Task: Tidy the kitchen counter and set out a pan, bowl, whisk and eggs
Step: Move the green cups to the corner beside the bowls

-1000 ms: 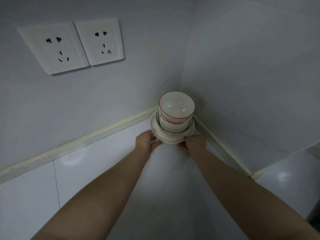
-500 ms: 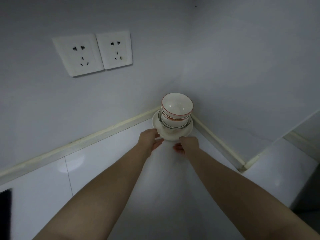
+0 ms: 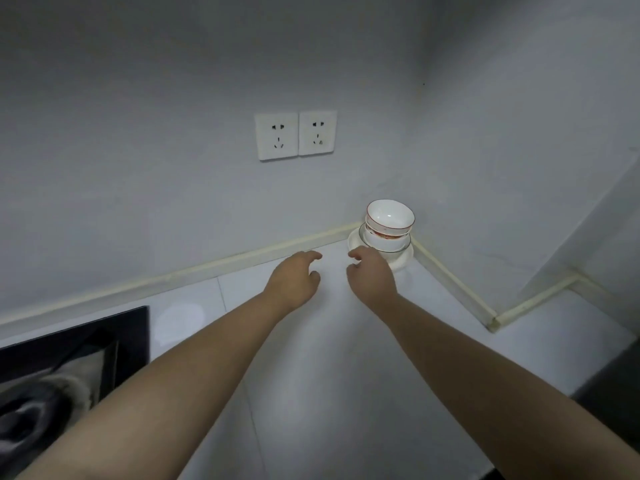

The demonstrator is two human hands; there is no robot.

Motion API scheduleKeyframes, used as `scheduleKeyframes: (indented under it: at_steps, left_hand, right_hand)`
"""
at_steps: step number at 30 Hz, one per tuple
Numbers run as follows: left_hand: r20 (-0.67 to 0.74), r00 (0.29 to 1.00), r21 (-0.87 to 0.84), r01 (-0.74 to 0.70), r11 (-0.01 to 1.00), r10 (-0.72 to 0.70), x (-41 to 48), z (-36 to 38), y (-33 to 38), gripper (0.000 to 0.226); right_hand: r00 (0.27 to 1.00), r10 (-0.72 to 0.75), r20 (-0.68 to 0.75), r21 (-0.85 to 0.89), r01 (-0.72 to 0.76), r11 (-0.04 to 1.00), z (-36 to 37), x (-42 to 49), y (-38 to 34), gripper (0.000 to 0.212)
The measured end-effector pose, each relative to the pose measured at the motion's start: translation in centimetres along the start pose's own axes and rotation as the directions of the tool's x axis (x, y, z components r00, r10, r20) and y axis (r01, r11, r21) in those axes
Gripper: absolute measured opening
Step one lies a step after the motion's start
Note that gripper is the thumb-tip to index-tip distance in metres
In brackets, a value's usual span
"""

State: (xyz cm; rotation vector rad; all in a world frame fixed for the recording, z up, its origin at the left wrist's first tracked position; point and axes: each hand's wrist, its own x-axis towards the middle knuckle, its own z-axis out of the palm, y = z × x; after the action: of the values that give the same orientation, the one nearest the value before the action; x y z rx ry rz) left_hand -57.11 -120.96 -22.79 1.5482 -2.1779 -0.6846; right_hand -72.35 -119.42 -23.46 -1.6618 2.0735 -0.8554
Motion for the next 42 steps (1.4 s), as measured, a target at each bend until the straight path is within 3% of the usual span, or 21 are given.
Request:
scheduleKeyframes:
  at_steps: [7, 15, 29, 42]
  left_hand:
    - [-0.12, 0.992, 0.449, 0.011, 0.894, 0.047, -10.1, -6.0, -3.9, 0.06]
    - [-0.262, 0.964, 0.645, 0.206, 0.736, -0.04, -24.6, -12.9, -9.4, 0.065]
    - [-0.465, 0.855, 0.641, 0.505, 0.577, -0.232, -51.6, -21.0, -18.6, 0.069]
    - [-0.651, 0.623, 0.465, 0.779, 0.422, -0.433, -67.0, -25.9, -27.5, 0.073]
  right_hand:
    - [0.938, -0.335, 0.093, -0.207, 0.347, 0.915, 1.7, -7.9, -8.1, 0.047]
    - [0.818, -0.553, 0.162, -0.291, 0.575, 0.765, 5.2, -19.0, -18.0, 0.053]
    - [0.601, -0.745, 0.29, -0.225, 0.799, 0.558, 15.1, -39.4, -31.3, 0.062]
    - [0.306, -0.869, 0.389, -0.125, 0.952, 0.279, 25.3, -50.2, -43.2, 0.067]
